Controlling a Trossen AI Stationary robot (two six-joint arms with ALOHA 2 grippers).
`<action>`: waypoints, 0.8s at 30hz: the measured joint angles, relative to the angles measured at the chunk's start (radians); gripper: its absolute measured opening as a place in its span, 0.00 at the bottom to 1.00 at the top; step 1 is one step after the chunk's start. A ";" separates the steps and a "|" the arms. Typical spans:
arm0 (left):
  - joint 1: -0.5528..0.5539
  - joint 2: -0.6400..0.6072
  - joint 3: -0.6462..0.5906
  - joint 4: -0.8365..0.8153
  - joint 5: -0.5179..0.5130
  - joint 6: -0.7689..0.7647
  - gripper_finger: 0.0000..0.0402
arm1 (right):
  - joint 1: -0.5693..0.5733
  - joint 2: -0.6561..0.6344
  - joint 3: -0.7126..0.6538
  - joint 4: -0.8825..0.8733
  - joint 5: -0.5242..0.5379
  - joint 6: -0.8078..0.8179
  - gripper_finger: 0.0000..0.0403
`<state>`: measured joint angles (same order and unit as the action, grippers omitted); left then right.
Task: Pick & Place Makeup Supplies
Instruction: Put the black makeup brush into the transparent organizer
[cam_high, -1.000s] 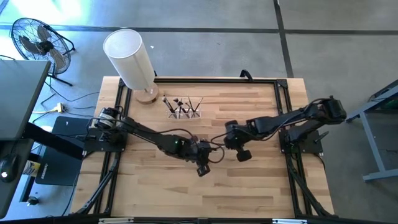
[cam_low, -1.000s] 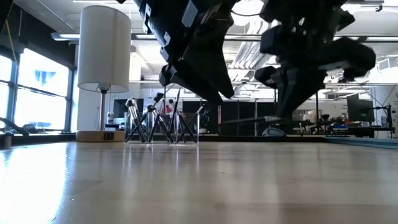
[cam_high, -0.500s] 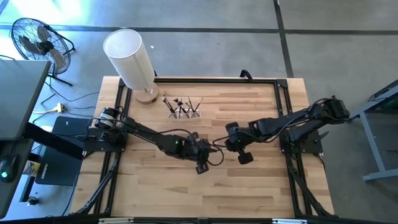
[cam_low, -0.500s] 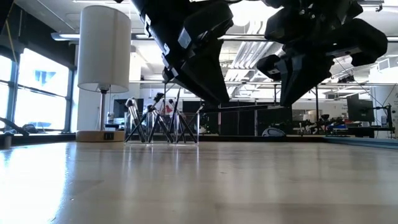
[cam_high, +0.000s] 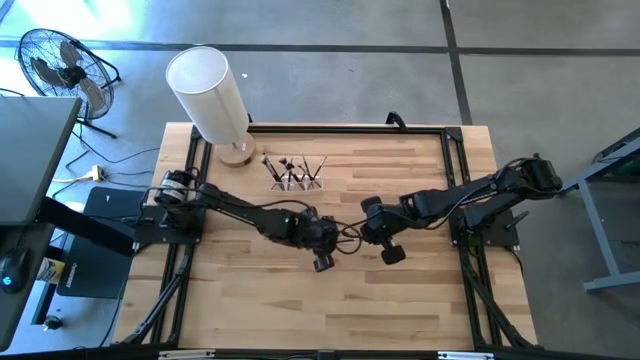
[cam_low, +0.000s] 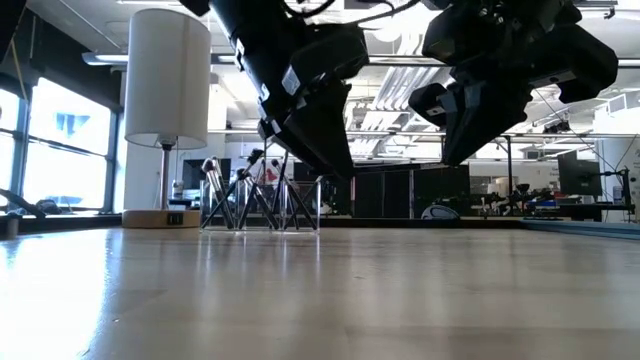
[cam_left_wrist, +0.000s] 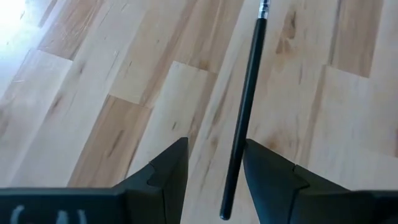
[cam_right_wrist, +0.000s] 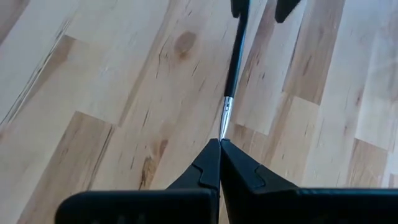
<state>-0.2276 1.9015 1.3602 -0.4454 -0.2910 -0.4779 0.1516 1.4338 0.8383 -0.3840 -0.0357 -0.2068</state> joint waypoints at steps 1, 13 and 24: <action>0.006 0.000 0.000 0.000 0.014 0.000 0.37 | 0.000 0.000 0.000 0.000 0.000 0.000 0.00; 0.032 0.001 0.041 -0.027 0.085 0.090 0.37 | 0.000 0.000 0.000 0.007 -0.001 0.000 0.00; 0.044 0.112 0.127 -0.109 0.117 0.087 0.37 | -0.001 -0.002 0.000 0.023 -0.004 0.022 0.00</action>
<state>-0.1838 2.0132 1.4872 -0.5541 -0.1736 -0.3907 0.1509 1.4322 0.8387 -0.3614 -0.0394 -0.1846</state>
